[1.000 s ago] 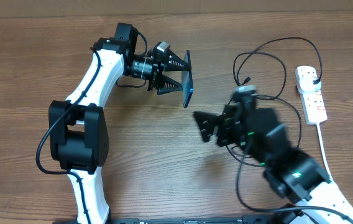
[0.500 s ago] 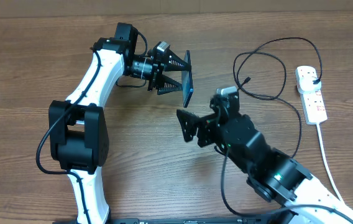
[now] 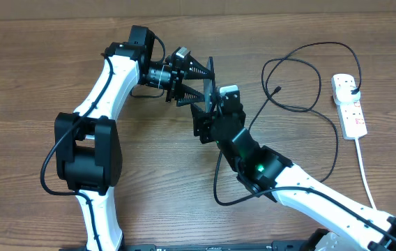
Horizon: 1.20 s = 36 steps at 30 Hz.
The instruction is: Plug charger to phone and switch on socket
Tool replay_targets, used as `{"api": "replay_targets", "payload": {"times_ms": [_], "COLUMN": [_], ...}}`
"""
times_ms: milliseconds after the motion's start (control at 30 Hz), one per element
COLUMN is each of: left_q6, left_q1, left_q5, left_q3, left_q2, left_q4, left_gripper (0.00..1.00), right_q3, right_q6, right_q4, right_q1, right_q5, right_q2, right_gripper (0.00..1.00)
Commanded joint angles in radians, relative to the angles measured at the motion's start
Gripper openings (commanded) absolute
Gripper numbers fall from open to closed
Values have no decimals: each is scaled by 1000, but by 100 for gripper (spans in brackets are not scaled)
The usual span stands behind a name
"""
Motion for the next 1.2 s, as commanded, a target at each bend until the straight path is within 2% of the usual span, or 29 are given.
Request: {"api": "replay_targets", "payload": {"times_ms": [0,267,633,833,1033,1167], "left_q6": [-11,-11,-11,-10,-7,-7], "left_q1": [0,0,0,0,0,1], "left_q5": [56,56,56,51,44,44], "left_q3": [33,33,33,33,33,33], "left_q2": [-4,-4,-4,-4,-4,-4], "left_q4": [5,5,5,5,26,41], "left_gripper": [65,65,65,66,75,81], "right_q3": [26,26,26,26,26,26], "right_q6": [-52,-103,-103,-103,-103,-103], "right_q4": [48,133,157,159,160,160], "right_q1": [4,3,4,4,4,4], "right_q5": [37,48,55,55,56,104], "right_q2": [40,49,74,74,74,69], "right_gripper": [68,52,31,15,4,4]}}
